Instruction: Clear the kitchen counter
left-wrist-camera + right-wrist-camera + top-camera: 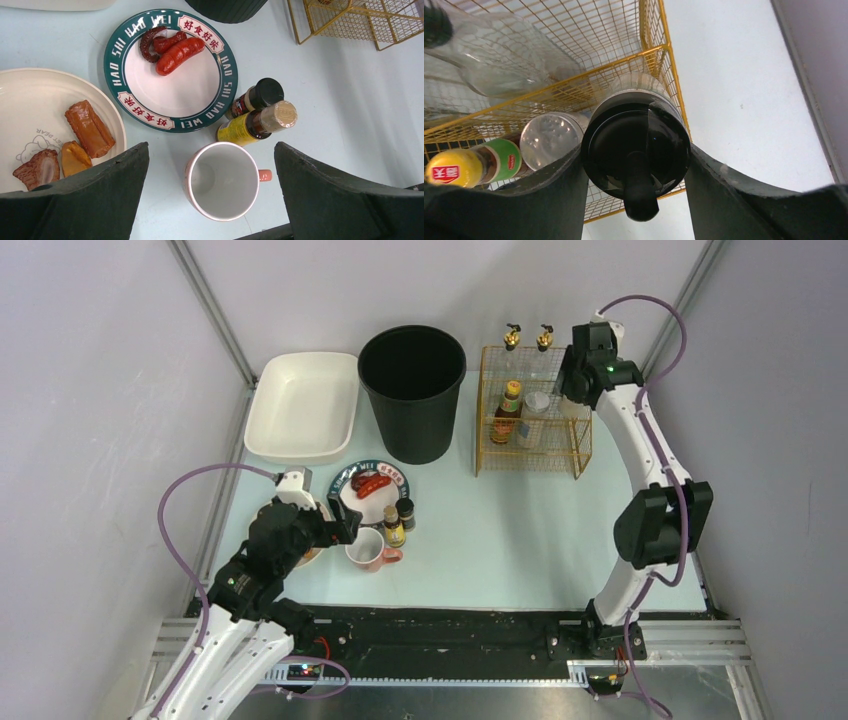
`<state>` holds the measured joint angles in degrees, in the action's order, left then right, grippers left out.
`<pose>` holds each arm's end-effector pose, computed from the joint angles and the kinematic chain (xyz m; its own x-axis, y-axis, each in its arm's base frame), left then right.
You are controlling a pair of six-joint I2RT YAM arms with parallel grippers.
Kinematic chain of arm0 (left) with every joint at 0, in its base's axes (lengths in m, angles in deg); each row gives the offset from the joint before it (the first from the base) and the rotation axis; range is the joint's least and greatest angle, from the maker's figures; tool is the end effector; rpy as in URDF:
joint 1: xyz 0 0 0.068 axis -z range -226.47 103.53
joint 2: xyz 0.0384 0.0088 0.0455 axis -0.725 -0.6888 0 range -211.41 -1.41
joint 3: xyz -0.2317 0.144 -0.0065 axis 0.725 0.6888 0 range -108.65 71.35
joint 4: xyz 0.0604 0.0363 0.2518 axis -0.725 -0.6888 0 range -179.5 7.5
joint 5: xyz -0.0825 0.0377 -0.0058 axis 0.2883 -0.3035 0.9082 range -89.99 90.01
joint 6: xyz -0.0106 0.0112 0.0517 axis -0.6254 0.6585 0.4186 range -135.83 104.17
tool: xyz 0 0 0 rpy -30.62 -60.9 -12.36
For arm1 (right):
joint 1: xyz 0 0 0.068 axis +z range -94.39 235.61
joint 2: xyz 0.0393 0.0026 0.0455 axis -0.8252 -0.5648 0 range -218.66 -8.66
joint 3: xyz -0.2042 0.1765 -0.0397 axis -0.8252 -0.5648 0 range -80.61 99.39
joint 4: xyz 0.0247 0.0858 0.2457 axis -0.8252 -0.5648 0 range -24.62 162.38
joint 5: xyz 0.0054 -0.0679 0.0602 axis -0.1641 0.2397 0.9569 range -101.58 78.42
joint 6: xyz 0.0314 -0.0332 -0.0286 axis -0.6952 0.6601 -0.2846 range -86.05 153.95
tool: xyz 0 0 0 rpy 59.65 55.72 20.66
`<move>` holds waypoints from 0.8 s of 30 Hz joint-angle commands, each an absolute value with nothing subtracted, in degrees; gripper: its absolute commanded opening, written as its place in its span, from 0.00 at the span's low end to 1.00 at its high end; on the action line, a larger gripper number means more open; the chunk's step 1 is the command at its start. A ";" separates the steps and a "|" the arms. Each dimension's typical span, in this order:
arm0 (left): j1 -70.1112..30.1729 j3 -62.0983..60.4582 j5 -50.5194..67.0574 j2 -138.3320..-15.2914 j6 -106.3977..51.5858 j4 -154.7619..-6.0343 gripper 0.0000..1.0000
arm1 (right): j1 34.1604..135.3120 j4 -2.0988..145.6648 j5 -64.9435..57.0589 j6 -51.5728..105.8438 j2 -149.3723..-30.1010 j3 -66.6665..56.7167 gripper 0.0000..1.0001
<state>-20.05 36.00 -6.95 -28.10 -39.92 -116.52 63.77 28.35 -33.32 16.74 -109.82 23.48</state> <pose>0.1060 -0.0477 0.2815 -0.4904 -0.2088 -0.8461 0.1570 0.9338 -0.3215 0.3913 0.0428 0.3745 -0.5789 0.1947 -0.7918 0.3305 0.9438 -0.0096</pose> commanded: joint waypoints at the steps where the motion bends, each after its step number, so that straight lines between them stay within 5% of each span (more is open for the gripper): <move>1: -19.69 34.29 -7.64 -28.68 -40.32 -116.01 0.98 | 62.64 33.90 -29.60 16.50 -111.96 26.69 0.03; 15: -19.67 34.19 -7.71 -29.60 -40.34 -116.04 0.98 | 61.62 33.79 -25.60 14.44 -119.97 25.06 0.01; 24: -19.66 34.17 -8.03 -29.33 -40.30 -116.16 0.98 | 61.58 31.08 -24.42 13.27 -125.28 28.96 0.09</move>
<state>-20.05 36.00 -7.22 -29.48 -39.92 -116.54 61.63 29.24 -25.65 15.58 -122.96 25.19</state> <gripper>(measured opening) 0.985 0.654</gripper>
